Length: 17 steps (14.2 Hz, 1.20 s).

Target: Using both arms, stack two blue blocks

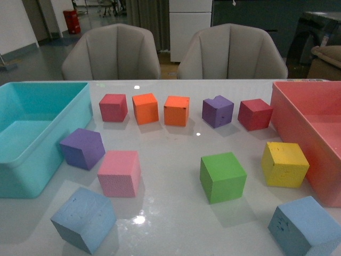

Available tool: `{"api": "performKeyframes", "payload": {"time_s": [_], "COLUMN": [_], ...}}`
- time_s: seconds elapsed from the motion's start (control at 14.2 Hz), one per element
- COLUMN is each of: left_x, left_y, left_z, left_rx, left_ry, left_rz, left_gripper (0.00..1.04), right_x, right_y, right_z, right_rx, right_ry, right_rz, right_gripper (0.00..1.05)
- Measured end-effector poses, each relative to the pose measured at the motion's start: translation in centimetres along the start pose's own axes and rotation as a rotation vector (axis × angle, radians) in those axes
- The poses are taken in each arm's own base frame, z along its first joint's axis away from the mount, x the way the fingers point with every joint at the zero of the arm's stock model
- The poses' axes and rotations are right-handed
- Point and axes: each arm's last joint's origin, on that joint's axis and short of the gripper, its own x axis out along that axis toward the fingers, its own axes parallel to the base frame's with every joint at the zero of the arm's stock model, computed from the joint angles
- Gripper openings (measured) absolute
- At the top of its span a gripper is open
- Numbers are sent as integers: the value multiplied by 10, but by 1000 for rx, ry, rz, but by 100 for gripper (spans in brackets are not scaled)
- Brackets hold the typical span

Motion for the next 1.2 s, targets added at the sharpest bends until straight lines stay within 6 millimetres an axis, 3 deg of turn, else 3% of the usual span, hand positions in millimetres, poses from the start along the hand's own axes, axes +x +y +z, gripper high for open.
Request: {"api": "performKeyframes", "payload": {"time_s": [1.2], "left_x": [0], "left_y": [0], "left_z": [0], "left_rx": [0], "left_ry": [0], "left_rz": [0], "left_gripper": [98], "right_x": [0], "right_y": [0], "right_z": [-1], "right_rx": [5], "right_ry": [19], "right_rz": [-21], "right_gripper": [98]}}
